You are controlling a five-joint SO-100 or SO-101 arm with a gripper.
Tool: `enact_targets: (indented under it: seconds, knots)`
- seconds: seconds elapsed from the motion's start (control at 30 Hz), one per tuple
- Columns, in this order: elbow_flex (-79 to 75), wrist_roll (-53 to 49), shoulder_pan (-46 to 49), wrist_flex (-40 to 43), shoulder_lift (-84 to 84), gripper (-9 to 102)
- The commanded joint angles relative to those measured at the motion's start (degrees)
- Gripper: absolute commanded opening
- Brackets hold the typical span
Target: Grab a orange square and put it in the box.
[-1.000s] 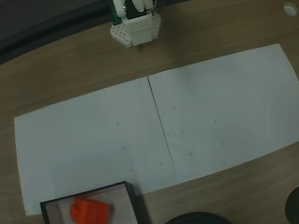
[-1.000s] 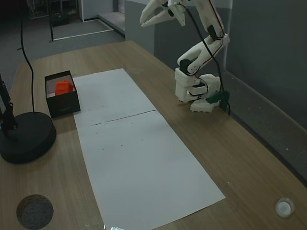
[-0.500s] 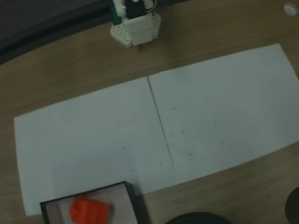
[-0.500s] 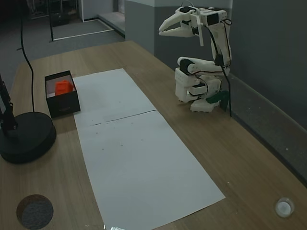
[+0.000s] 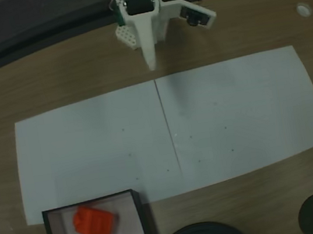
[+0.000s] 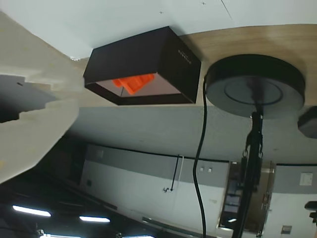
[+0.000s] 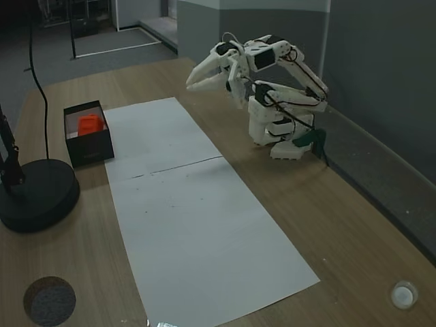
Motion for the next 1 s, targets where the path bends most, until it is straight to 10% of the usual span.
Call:
enact_targets:
  seconds: [0.0, 0.3, 0.97]
  knots:
    - [8.61, 0.35, 2.72, -6.50, 1.49, 0]
    - [18.37, 4.48, 0.62, -7.73, 1.49, 0]
    - [11.95, 5.01, 0.70, 20.04, 1.49, 0]
